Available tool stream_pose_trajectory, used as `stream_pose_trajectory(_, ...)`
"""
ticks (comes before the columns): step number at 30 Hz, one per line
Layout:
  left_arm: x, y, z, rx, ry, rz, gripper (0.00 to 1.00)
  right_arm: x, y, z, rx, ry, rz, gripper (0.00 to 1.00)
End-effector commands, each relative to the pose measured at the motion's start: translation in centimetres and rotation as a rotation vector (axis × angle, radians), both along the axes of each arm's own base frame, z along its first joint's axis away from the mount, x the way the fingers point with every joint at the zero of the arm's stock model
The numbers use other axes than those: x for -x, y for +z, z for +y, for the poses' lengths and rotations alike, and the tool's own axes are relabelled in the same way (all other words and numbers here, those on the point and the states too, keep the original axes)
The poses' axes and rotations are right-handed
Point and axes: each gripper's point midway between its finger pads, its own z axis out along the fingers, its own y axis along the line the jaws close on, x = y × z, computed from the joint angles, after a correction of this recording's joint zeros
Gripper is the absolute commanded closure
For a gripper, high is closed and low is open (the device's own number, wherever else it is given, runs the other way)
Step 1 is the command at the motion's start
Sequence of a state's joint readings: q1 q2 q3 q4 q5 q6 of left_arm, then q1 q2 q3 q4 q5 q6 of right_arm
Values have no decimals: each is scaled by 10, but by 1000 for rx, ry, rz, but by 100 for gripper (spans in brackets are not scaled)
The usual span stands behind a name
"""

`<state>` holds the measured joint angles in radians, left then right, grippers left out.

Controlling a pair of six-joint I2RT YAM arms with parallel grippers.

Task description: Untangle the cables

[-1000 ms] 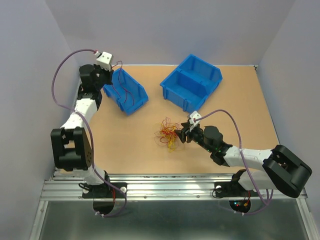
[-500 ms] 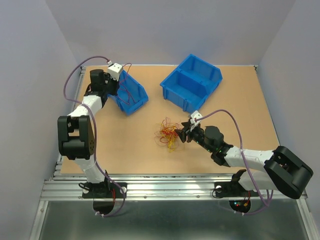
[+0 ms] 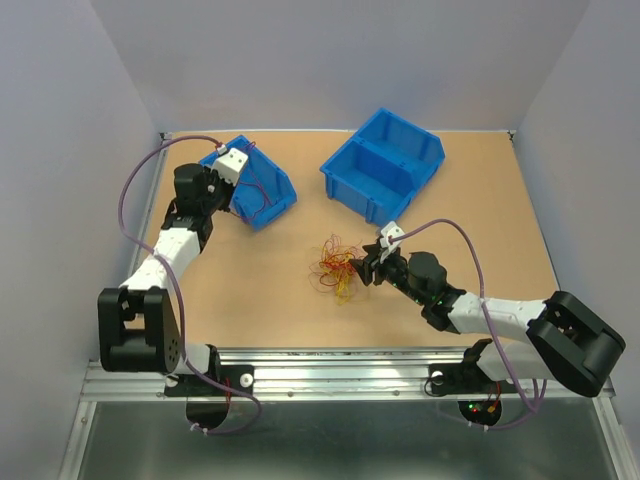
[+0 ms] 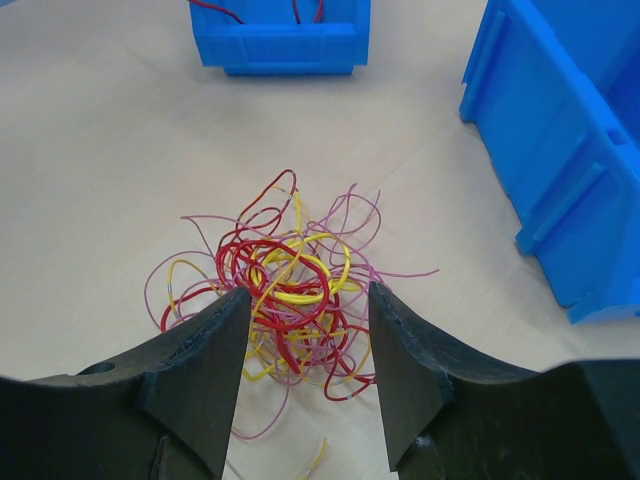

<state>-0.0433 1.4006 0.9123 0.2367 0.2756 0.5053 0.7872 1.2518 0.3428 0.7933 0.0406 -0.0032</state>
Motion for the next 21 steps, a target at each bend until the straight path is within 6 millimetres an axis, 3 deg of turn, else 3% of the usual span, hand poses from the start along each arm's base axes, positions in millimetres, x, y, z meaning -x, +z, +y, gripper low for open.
stream_pose_trajectory(1, 6, 39, 13, -66, 39, -168, 100, 2, 10, 5, -36, 16, -34, 44)
stream_pose_trajectory(6, 18, 50, 23, -113, 69, -210, 100, 1, 10, 6, -35, 19, -33, 44)
stream_pose_trajectory(13, 12, 48, 31, -158, 95, -205, 100, 1, 9, 7, -32, 23, -30, 44)
stream_pose_trajectory(17, -3, 48, 32, -192, 87, -177, 100, 0, 8, 8, -30, 25, -27, 44)
stream_pose_trajectory(18, -15, 54, 33, -195, 95, -169, 100, 0, 8, 9, -29, 26, -26, 44)
stream_pose_trajectory(19, -17, 44, 33, -199, 88, -107, 100, 0, 8, 9, -29, 26, -26, 44)
stream_pose_trajectory(21, -34, 46, 32, -192, 91, -58, 100, 0, 7, 10, -27, 28, -24, 44)
